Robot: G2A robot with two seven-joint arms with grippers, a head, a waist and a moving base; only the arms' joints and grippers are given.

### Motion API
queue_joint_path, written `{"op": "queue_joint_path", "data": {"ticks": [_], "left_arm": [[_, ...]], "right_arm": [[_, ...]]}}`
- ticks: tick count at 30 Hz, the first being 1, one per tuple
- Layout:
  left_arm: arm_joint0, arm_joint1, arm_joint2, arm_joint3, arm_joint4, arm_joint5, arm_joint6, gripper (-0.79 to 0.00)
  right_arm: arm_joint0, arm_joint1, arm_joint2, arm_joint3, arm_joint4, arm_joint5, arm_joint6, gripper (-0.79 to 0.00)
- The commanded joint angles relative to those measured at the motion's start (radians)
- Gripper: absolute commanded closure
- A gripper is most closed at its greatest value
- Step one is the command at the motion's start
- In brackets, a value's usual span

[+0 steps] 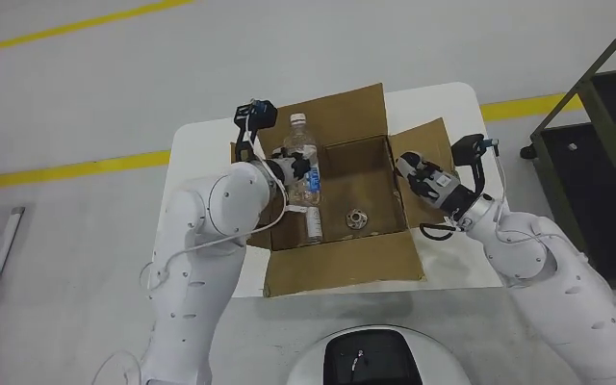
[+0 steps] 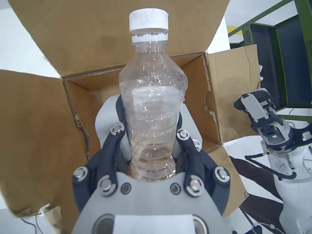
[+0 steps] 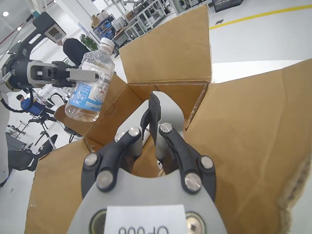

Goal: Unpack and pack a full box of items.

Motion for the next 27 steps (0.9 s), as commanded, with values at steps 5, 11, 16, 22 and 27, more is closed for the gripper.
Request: {"op": "queue_joint_path", "data": {"ticks": [5, 11, 16, 22, 27], "left_arm": [[-0.052, 0.023, -0.085, -0.028, 0.109, -0.085, -0.094, 0.000], [-0.075, 0.048, -0.174, -0.094, 0.253, -0.153, -0.197, 0.000], [-0.049, 0.067, -0.218, -0.096, 0.387, -0.221, -0.232, 0.000], [0.059, 0.085, -0.221, -0.085, 0.479, -0.330, -0.232, 0.000], [0.169, 0.102, -0.231, -0.102, 0.490, -0.415, -0.232, 0.000]], "right_arm": [[-0.001, -0.002, -0.002, -0.002, 0.000, -0.002, 0.005, 0.000], [-0.003, -0.004, 0.000, -0.002, 0.004, -0.006, 0.010, 0.000], [-0.002, -0.006, -0.006, -0.002, 0.007, -0.010, 0.015, 0.000], [0.006, -0.009, -0.011, 0.001, 0.007, -0.016, 0.022, 0.000], [0.009, -0.010, -0.011, 0.002, 0.027, -0.031, 0.036, 0.000]]}}
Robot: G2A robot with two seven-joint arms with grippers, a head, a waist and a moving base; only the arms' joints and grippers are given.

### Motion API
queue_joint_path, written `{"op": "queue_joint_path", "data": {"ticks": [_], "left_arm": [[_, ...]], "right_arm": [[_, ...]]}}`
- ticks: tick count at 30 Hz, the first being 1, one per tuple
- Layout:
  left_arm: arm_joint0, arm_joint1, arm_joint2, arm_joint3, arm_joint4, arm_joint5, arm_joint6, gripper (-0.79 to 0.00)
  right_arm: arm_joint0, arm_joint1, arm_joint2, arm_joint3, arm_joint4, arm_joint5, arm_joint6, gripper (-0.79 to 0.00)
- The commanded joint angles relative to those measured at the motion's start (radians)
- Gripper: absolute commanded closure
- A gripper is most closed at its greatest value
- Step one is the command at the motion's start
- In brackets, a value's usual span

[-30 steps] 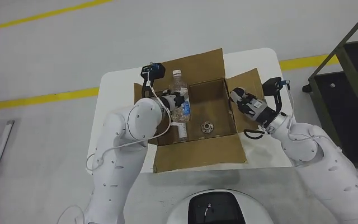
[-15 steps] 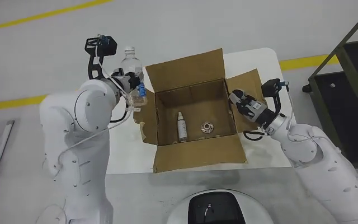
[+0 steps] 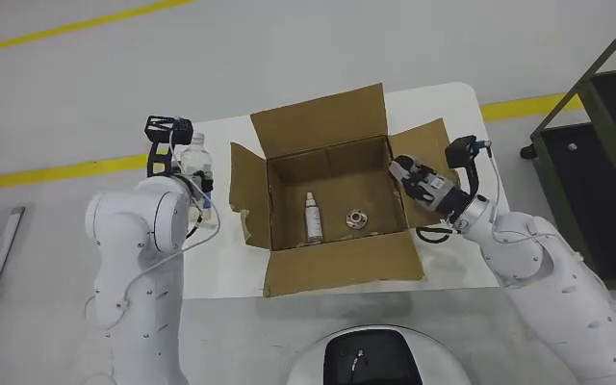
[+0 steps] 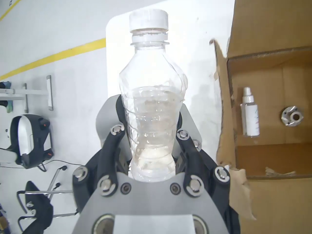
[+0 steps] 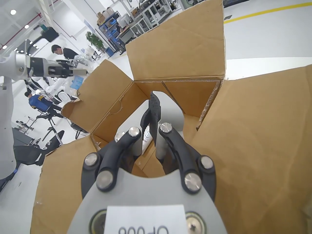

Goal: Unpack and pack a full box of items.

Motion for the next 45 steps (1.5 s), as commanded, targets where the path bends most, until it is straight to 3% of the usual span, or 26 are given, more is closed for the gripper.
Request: {"op": "queue_joint_path", "data": {"ticks": [1, 4, 17, 19, 27, 33, 45], "left_arm": [[0.044, 0.005, 0.000, -0.004, 0.014, -0.015, 0.000, 0.000], [0.108, 0.012, 0.002, -0.004, 0.034, -0.005, 0.000, 0.000], [0.108, 0.012, 0.002, -0.004, 0.034, -0.005, 0.000, 0.000], [0.124, 0.012, 0.008, 0.006, 0.051, -0.013, 0.045, 0.000], [0.173, 0.016, -0.009, 0.117, 0.133, 0.020, 0.056, 0.000], [0.229, 0.013, -0.045, 0.188, 0.092, 0.083, 0.113, 0.000], [0.265, 0.004, -0.004, 0.267, 0.100, 0.109, 0.172, 0.000]], "right_arm": [[0.001, 0.000, 0.000, -0.001, 0.002, -0.004, 0.004, 0.000], [0.004, -0.001, -0.001, 0.000, 0.004, -0.007, 0.008, 0.000], [0.031, -0.008, -0.014, 0.035, 0.040, -0.048, 0.011, 0.000], [0.036, -0.009, -0.017, 0.044, 0.049, -0.056, 0.013, 0.000], [0.050, -0.013, -0.021, 0.070, 0.070, -0.084, 0.005, 0.000], [0.057, -0.012, -0.011, 0.105, 0.079, -0.112, 0.018, 0.000], [0.076, -0.011, -0.001, 0.132, 0.091, -0.131, 0.051, 0.000]]}}
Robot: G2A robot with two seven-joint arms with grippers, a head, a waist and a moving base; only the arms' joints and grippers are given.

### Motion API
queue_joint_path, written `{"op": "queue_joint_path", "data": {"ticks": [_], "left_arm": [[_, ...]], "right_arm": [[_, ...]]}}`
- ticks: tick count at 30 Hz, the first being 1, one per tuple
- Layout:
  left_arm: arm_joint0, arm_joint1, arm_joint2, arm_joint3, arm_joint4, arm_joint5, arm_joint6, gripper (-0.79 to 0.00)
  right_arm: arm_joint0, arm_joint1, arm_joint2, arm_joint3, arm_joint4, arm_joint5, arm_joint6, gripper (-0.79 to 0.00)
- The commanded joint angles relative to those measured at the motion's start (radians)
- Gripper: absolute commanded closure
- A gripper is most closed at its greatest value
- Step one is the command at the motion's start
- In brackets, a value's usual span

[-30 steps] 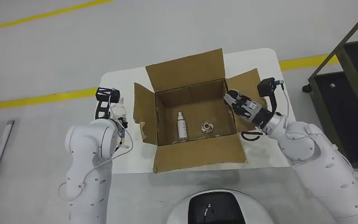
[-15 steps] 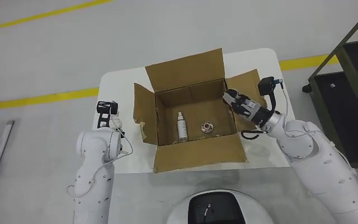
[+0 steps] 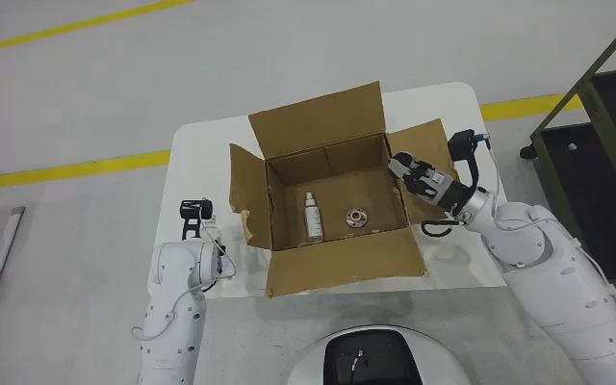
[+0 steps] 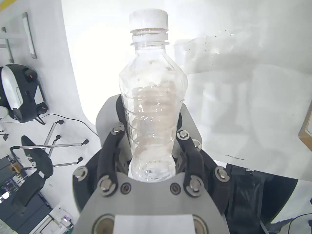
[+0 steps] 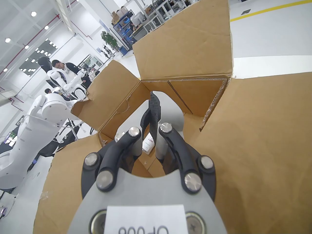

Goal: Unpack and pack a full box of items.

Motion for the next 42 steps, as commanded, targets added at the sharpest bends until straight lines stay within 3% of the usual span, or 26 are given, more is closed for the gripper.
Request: {"op": "queue_joint_path", "data": {"ticks": [1, 14, 17, 19, 22, 25, 29, 31, 32, 33, 34, 35, 40, 42], "left_arm": [[-0.001, -0.002, 0.006, 0.018, -0.006, 0.012, 0.005, 0.000], [-0.028, -0.013, 0.036, 0.131, 0.009, 0.027, 0.017, -0.018], [-0.036, -0.015, 0.040, 0.145, 0.008, 0.022, 0.015, -0.505], [-0.040, -0.016, 0.040, 0.152, 0.007, 0.025, 0.018, -0.785], [-0.048, -0.018, 0.041, 0.170, 0.002, 0.027, 0.024, -0.785], [-0.052, -0.020, 0.046, 0.174, 0.001, 0.018, 0.030, -0.785], [-0.054, -0.021, 0.043, 0.166, -0.002, 0.016, 0.026, -0.785], [-0.056, -0.021, 0.040, 0.152, -0.005, 0.015, 0.026, -0.785], [-0.054, -0.021, 0.040, 0.144, -0.001, 0.011, 0.028, -0.785], [-0.052, -0.021, 0.039, 0.138, 0.004, 0.009, 0.028, -0.785], [-0.052, -0.021, 0.038, 0.131, 0.003, 0.009, 0.024, -0.785], [-0.051, -0.021, 0.038, 0.123, 0.008, 0.010, 0.024, -0.785], [-0.041, -0.022, 0.035, 0.095, 0.016, 0.010, 0.018, -0.785], [-0.036, -0.022, 0.030, 0.081, 0.013, 0.013, 0.016, -0.785]], "right_arm": [[0.003, 0.000, -0.001, 0.001, -0.001, 0.000, 0.001, 0.000], [-0.001, 0.000, 0.017, -0.019, 0.020, 0.010, -0.001, 0.000], [-0.005, 0.001, 0.022, -0.023, 0.023, 0.012, 0.001, -0.031], [-0.006, 0.001, 0.023, -0.026, 0.023, 0.014, 0.003, -0.034], [-0.010, 0.002, 0.026, -0.030, 0.021, 0.017, 0.003, -0.006], [-0.015, 0.003, 0.035, -0.040, 0.027, 0.018, 0.004, -0.046], [-0.017, 0.006, 0.063, -0.072, 0.052, 0.019, 0.003, -0.256], [-0.016, 0.009, 0.091, -0.095, 0.080, 0.024, 0.006, -0.308], [-0.014, 0.012, 0.109, -0.110, 0.080, 0.028, 0.016, -0.372], [-0.015, 0.015, 0.131, -0.123, 0.090, 0.035, 0.021, -0.502], [-0.017, 0.018, 0.152, -0.135, 0.106, 0.041, 0.036, -0.745], [-0.018, 0.022, 0.179, -0.146, 0.117, 0.049, 0.055, -0.785], [-0.049, 0.042, 0.299, -0.185, 0.157, 0.095, 0.161, -0.785], [-0.068, 0.048, 0.332, -0.188, 0.172, 0.109, 0.197, -0.563]]}}
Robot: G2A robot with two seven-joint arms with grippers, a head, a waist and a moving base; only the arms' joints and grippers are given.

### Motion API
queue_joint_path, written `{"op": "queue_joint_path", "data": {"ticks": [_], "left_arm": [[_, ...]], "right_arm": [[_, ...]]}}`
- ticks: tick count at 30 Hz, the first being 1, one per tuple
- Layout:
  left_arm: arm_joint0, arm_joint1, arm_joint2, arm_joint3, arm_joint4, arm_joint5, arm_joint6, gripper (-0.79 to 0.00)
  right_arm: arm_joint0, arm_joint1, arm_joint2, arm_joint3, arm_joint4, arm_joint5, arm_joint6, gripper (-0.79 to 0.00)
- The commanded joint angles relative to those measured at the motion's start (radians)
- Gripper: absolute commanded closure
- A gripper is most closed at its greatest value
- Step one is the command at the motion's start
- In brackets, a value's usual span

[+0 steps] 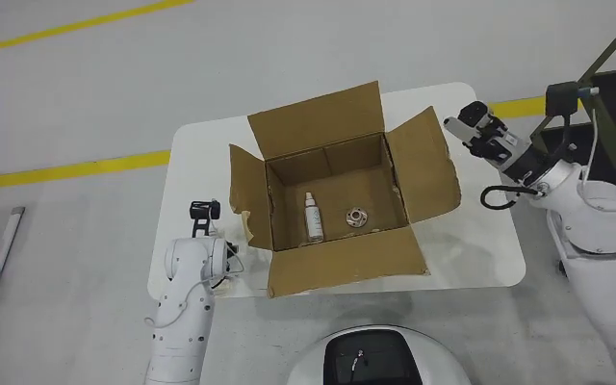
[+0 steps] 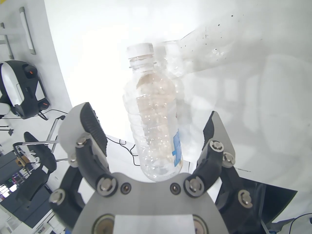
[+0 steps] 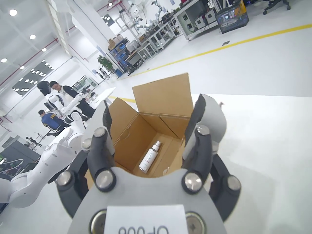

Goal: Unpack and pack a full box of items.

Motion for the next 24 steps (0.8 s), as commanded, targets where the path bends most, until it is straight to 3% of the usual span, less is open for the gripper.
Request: {"op": "queue_joint_path", "data": {"ticks": [1, 10, 11, 12, 24], "left_arm": [[0.004, 0.000, -0.003, -0.011, 0.000, -0.001, -0.002, -0.785], [0.006, -0.003, 0.005, -0.044, 0.032, -0.005, 0.013, -0.785], [0.008, -0.004, 0.008, -0.040, 0.035, -0.005, 0.018, -0.785], [0.008, -0.004, 0.012, -0.033, 0.037, -0.010, 0.021, -0.785], [-0.001, -0.010, 0.015, -0.022, 0.043, -0.015, 0.034, -0.785]], "right_arm": [[-0.018, 0.004, 0.022, 0.003, 0.014, 0.014, 0.031, -0.557], [-0.065, 0.007, -0.013, 0.067, 0.069, 0.068, 0.099, -0.342], [-0.063, 0.007, -0.021, 0.073, 0.063, 0.066, 0.103, -0.283], [-0.062, 0.007, -0.031, 0.083, 0.061, 0.068, 0.109, 0.000], [-0.048, 0.014, -0.040, 0.128, 0.038, 0.076, 0.115, 0.000]]}}
